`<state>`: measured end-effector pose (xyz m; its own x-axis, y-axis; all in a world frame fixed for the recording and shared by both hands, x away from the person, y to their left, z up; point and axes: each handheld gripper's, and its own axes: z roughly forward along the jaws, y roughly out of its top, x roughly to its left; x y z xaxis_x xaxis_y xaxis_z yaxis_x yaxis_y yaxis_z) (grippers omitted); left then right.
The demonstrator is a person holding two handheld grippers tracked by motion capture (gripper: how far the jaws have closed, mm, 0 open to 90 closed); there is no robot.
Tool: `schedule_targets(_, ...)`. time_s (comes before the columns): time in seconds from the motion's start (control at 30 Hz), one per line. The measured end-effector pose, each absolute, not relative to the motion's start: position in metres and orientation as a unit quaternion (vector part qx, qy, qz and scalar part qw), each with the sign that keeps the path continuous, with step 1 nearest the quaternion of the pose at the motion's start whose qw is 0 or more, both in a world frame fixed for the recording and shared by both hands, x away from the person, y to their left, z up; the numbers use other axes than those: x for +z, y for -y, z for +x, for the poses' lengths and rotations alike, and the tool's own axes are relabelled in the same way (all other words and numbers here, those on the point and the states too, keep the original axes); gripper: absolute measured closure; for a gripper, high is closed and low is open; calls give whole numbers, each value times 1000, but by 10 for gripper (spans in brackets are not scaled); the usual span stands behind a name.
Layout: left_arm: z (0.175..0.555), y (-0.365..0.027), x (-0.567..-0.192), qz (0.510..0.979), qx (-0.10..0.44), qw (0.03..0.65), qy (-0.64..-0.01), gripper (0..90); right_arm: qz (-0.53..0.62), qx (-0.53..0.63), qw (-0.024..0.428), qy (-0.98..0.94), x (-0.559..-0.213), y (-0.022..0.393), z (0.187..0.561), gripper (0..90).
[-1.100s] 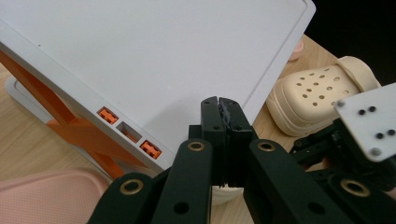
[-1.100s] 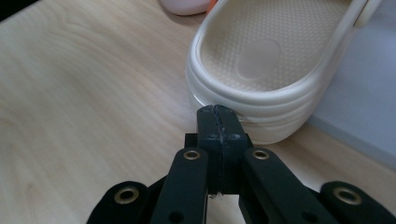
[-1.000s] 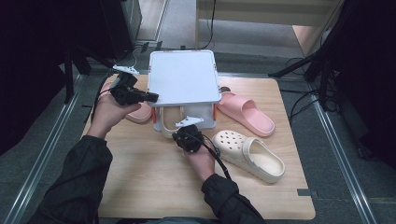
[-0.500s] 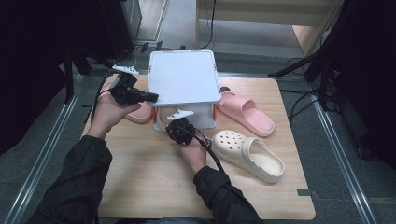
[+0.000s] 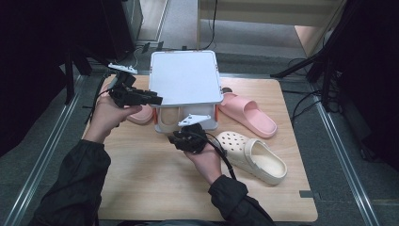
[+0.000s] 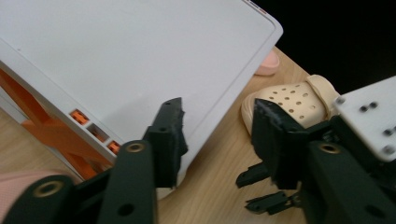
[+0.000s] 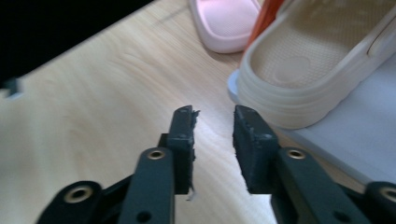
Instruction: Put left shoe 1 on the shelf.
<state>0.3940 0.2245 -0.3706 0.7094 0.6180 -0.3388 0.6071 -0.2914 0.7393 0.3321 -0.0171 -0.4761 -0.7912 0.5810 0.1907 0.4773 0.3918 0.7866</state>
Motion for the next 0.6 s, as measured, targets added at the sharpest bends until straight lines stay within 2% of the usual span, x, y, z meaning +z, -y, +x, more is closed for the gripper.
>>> schedule_targets(0.07, 389, -223, -370, 805, 8, 461, -373, 448, 311, 461, 43, -830, -468, 28, 325, 658)
schedule_targets(0.17, 380, -220, -368, 807, 15, 464, -366, 403, 281, 467, 53, -837, -461, 40, 316, 644)
schedule_targets(0.33, 367, -219, -369, 804, 15, 474, -360, 373, 265, 471, 64, -839, -458, 59, 306, 620)
schedule_targets(0.6, 345, -223, -373, 802, 27, 471, -366, 365, 271, 473, 44, -837, -458, 83, 303, 617)
